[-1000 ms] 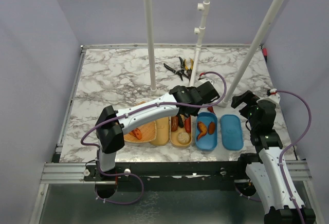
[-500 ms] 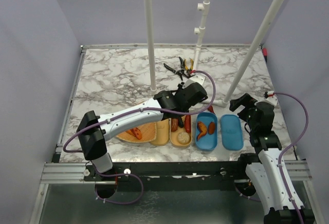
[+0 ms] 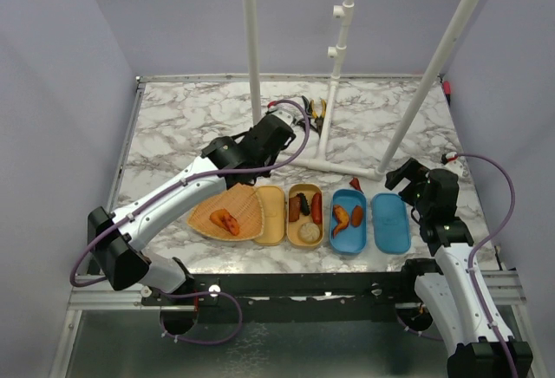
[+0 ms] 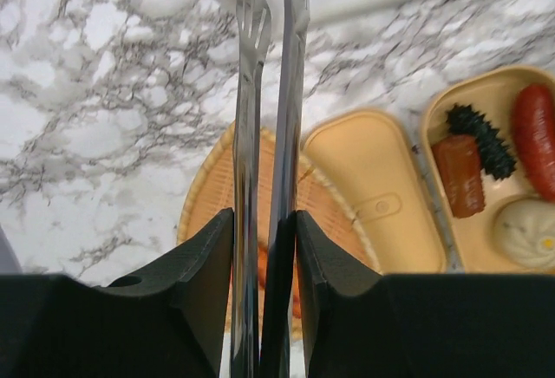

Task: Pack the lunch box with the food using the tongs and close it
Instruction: Adjust the clamp on the plate.

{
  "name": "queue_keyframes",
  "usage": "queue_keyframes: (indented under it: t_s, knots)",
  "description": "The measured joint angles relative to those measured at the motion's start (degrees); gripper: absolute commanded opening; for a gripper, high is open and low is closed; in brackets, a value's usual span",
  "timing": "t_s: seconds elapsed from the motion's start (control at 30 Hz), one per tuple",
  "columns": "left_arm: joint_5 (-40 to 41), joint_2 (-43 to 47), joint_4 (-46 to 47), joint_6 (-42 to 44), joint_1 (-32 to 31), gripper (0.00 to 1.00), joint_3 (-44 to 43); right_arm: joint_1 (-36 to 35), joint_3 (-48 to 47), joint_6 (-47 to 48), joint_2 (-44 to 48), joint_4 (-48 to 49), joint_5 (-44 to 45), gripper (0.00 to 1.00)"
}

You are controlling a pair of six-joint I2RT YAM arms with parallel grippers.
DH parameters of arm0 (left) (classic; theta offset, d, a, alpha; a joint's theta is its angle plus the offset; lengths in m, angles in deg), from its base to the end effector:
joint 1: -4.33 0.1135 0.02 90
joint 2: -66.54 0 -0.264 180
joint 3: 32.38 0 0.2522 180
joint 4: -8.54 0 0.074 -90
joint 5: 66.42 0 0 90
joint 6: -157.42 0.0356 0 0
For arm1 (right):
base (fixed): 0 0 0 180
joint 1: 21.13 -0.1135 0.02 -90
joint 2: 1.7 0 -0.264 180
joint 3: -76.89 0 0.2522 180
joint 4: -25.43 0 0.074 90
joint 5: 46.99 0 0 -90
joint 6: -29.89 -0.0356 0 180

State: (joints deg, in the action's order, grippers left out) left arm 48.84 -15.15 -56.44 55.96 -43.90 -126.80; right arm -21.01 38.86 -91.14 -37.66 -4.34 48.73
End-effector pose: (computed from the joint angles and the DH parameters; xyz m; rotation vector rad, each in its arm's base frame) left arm 0.2064 -0.2083 0.3463 0.5731 2.2979 0.0572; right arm 0.1552 -0.0039 0.2268 0.6127 1.9665 0.2325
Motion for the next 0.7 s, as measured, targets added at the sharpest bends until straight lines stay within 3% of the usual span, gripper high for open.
queue_keyframes:
  t_s: [0.37, 0.7]
  knots:
    - [-2.6, -1.8, -12.3, 2.0, 7.0, 0.34, -4.2, 0.0, -0.3, 0.1, 0.7, 0.0, 0.6, 1.0]
    - [-1.8, -1.5, -19.5, 2.9, 9.5, 0.34, -8.2, 0.0, -0.3, 0.7, -1.3, 0.6, 0.7, 1.0]
